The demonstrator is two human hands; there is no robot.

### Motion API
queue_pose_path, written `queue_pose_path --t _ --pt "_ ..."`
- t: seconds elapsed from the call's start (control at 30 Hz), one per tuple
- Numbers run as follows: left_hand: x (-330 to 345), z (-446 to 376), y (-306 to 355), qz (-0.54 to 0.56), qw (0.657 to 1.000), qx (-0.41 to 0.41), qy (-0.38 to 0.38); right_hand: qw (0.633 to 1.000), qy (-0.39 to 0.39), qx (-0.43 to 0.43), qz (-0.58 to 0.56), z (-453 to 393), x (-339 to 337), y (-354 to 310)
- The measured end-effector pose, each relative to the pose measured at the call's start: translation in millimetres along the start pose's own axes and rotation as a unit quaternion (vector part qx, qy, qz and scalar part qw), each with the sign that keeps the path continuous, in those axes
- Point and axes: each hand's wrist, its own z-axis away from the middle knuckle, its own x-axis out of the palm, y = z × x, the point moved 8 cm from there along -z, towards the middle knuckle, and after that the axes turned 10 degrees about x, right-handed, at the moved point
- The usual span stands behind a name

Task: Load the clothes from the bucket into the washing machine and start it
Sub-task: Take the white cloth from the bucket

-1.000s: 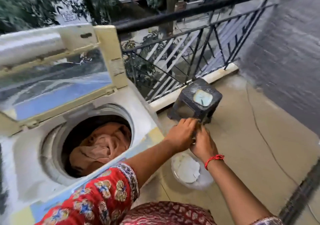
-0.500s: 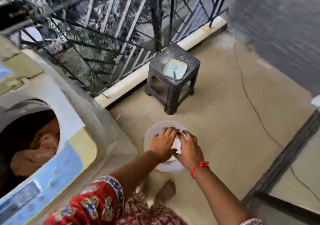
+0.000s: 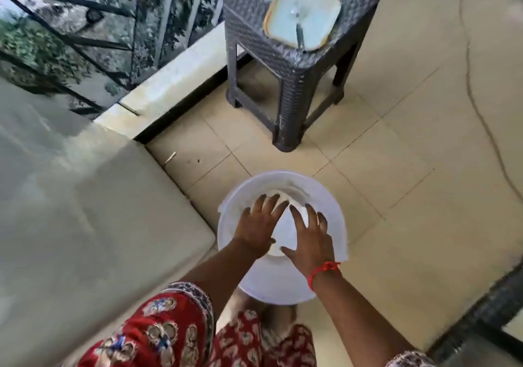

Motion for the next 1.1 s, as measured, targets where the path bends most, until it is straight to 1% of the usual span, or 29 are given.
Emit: queue_pose_path --t 0.1,0.23,0.33,0.4,0.47,0.63,0.7,0.77,0.83,0.87,0.93,0.97,1.0,1.03,1.07,1.1 --pt "59.7 -36.3 -20.8 -0.003 1.0 0.0 -0.025 1.0 -0.023 0.007 -0.003 -41.9 55.0 5.9" --pt "122.1 -83.4 -46.6 -0.012 0.999 0.005 -0.048 1.0 -0.025 0.004 0.006 -91.9 124.0 8.7" --pt "160.2 -110.4 -60.4 -0.024 0.997 0.004 -0.075 0.997 -0.057 0.04 0.019 -124.7 172.8 23.7" --pt "183.6 -126.2 -68.9 -0.025 0.995 -0.002 -0.098 0.994 -0.09 0.055 0.027 -136.0 194.5 28.2" --pt "204.2 -142.0 -77.8 -0.02 0.994 -0.002 -0.109 0.993 -0.101 0.046 0.051 -149.5 215.8 30.3" --pt "248.3 -168.6 -85.7 0.01 0.991 -0.004 -0.136 0.986 -0.142 0.075 0.042 -175.3 257.1 44.7" --pt "263.0 -174.3 -89.2 0.024 0.99 -0.008 -0.142 0.986 -0.138 0.075 0.046 -183.4 273.2 48.0" --pt "275.9 -178.6 -90.9 0.023 0.989 -0.003 -0.144 0.987 -0.133 0.049 0.074 -189.0 292.0 47.7" --pt "286.7 -182.8 -92.9 0.006 0.99 -0.003 -0.139 0.985 -0.14 0.054 0.09 -191.4 307.6 46.7" --pt "291.7 -185.3 -92.9 0.005 0.992 -0.004 -0.128 0.985 -0.129 0.069 0.092 -192.4 309.3 44.7" --pt "302.1 -189.1 -92.5 0.008 0.995 -0.012 -0.101 0.988 -0.075 0.104 0.09 -192.9 306.3 38.6" --pt "302.7 -190.3 -94.0 0.009 0.997 -0.018 -0.079 0.988 -0.059 0.12 0.076 -193.0 305.1 35.9" --pt "301.8 -191.6 -97.2 0.009 0.998 -0.027 -0.052 0.989 -0.059 0.131 0.045 -194.9 306.9 34.8" --pt "299.3 -192.3 -98.8 0.022 0.999 -0.031 -0.027 0.99 -0.061 0.126 0.024 -197.3 310.9 34.6" --pt "296.2 -192.6 -97.5 0.028 0.999 -0.023 -0.01 0.991 -0.082 0.104 0.032 -199.8 319.7 34.4" --pt "293.9 -192.8 -94.2 0.044 0.999 -0.015 -0.021 0.991 -0.1 0.078 0.052 -200.5 325.2 34.6"
